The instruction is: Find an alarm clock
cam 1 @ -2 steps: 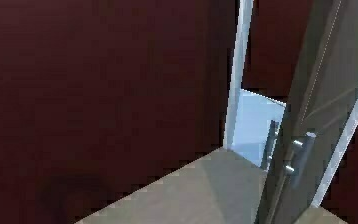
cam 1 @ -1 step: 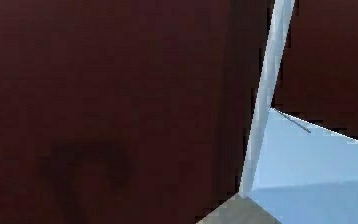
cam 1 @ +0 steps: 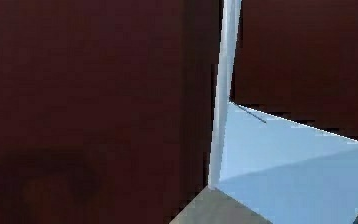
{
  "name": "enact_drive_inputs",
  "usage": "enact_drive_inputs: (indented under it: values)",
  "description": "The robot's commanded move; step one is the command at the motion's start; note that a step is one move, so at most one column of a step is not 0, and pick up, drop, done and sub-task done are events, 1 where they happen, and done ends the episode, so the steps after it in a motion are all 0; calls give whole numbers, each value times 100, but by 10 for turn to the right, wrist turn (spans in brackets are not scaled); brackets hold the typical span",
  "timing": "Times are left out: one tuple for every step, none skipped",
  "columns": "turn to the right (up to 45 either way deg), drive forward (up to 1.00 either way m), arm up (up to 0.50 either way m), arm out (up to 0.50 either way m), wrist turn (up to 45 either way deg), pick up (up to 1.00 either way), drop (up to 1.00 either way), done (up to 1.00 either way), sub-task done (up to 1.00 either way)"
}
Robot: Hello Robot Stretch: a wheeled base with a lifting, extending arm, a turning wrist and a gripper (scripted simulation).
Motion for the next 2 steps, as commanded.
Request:
enact_drive_inputs:
  values:
    - [0, 30, 0, 0, 0, 0, 0, 0, 0]
    - [300, 0, 0, 0, 0, 0, 0, 0, 0]
